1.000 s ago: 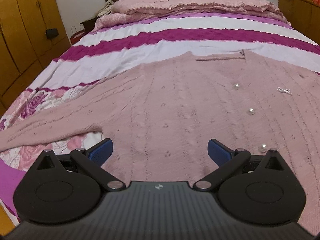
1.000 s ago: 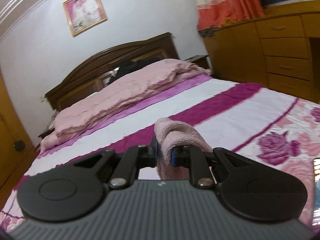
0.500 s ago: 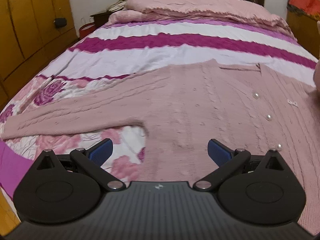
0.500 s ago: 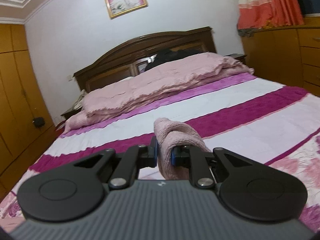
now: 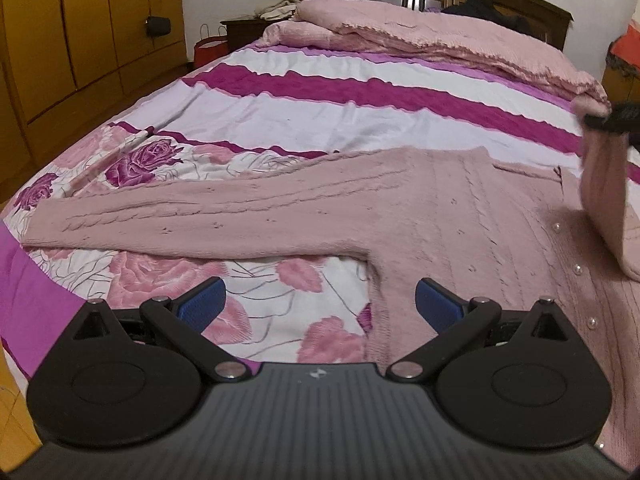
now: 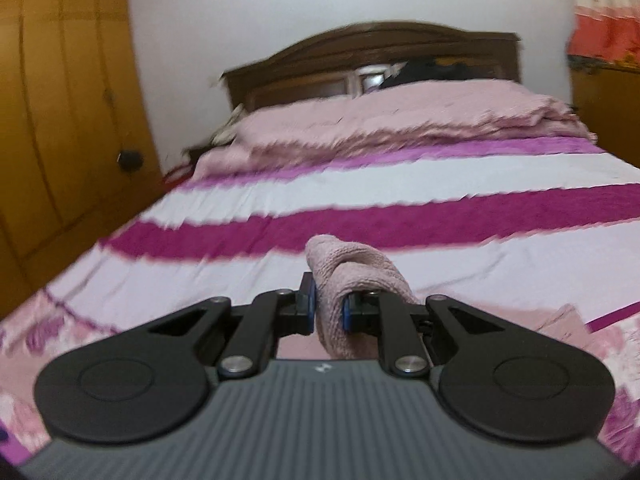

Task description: Fold small clothes

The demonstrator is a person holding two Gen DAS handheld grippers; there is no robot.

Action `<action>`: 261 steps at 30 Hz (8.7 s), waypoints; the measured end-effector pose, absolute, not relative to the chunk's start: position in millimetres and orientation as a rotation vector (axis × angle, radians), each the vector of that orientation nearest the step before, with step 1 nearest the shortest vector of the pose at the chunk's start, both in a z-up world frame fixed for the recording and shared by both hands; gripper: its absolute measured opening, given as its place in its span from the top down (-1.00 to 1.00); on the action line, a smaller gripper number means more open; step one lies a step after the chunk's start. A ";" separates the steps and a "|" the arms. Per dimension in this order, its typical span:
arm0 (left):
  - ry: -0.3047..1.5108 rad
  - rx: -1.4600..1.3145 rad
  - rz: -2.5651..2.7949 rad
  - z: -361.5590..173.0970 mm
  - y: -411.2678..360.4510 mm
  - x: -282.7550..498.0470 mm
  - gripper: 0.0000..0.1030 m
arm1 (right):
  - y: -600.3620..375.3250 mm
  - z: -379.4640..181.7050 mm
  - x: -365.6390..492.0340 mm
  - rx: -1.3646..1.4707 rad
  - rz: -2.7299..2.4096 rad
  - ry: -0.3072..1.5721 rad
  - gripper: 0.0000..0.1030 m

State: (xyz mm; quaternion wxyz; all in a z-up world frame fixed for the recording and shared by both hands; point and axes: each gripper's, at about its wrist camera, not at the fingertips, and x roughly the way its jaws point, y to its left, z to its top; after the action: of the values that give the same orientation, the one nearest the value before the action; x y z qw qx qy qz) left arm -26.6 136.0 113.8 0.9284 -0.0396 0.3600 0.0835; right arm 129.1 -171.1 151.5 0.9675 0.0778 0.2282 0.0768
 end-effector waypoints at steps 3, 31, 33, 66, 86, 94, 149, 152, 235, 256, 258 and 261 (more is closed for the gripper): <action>0.736 -0.087 0.169 110.3 141.8 -24.2 -1.00 | -147.4 132.0 133.3 0.129 0.180 0.500 0.69; 0.748 -0.124 0.157 96.6 147.8 -22.7 -1.00 | -92.0 89.5 119.4 0.188 0.383 0.706 -0.56; 0.746 -0.124 0.151 97.9 145.0 -22.4 -1.00 | -94.6 90.8 114.9 0.198 0.387 0.724 -0.58; 0.674 0.080 -0.052 121.6 37.0 44.4 -1.00 | -232.1 93.3 62.1 0.322 0.170 0.701 -0.59; 0.638 0.432 -0.155 50.2 -91.3 133.2 -0.07 | -294.2 51.8 70.7 0.267 -0.020 0.636 -0.58; 0.612 0.206 -0.045 63.6 -50.9 136.4 0.55 | -292.1 45.1 67.8 0.237 -0.009 0.612 -0.58; 0.686 -0.479 0.466 75.0 236.3 -0.6 -0.28 | -261.5 88.7 1.9 0.248 0.075 0.643 -0.59; 0.673 -0.542 0.493 66.6 254.0 0.7 -0.29 | -257.3 79.6 -4.4 0.222 0.059 0.674 -0.59; 0.474 -0.185 -0.202 143.7 -33.0 101.5 0.66 | -308.3 67.8 -37.2 0.402 -0.035 0.574 -0.59; 0.774 -0.122 -0.290 49.1 -87.9 117.4 0.02 | -324.2 52.8 -38.7 0.455 -0.057 0.603 -0.58; 0.785 -0.122 -0.287 56.3 -81.2 108.8 0.00 | -324.8 51.7 -39.2 0.460 -0.057 0.603 -0.58; 0.793 -0.117 -0.277 62.8 -74.0 95.9 -0.05 | -325.5 51.4 -39.1 0.462 -0.057 0.605 -0.58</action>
State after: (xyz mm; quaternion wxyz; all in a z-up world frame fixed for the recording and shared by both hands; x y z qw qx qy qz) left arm 95.9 -74.0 62.8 0.9115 -0.0568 0.3845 -0.1345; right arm -39.1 -325.5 51.4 0.9281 0.2254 0.2951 -0.0277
